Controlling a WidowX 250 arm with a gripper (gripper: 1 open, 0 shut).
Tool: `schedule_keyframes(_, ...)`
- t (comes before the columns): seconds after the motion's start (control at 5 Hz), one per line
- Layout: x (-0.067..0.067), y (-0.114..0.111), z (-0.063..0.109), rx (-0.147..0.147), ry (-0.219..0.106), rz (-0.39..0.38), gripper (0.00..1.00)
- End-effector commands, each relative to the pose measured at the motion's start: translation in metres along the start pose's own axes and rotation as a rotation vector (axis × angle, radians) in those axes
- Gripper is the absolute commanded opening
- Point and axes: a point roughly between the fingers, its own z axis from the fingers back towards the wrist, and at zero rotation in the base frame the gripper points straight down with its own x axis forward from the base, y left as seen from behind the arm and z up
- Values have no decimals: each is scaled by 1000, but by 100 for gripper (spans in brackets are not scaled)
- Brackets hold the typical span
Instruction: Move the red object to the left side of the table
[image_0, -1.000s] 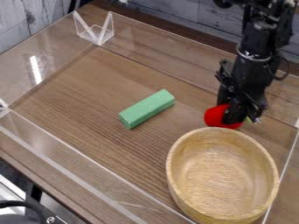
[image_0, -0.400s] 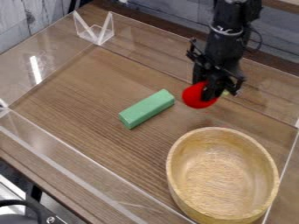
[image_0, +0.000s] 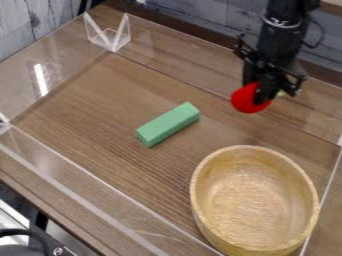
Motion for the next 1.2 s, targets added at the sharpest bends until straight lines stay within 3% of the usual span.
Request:
schedule_keyframes(0.0,27,-14,12,7,-68,-46,0)
schedule_keyframes(0.2,41,-23,1,6,-71,-69,0)
schedule_keyframes(0.6,13,15,40,60,-109,36,0)
schedule_keyframes(0.8,4,44,50,83,-113,111,0)
schedule_keyframes(1.0,19,22,40,71,-115,57,0)
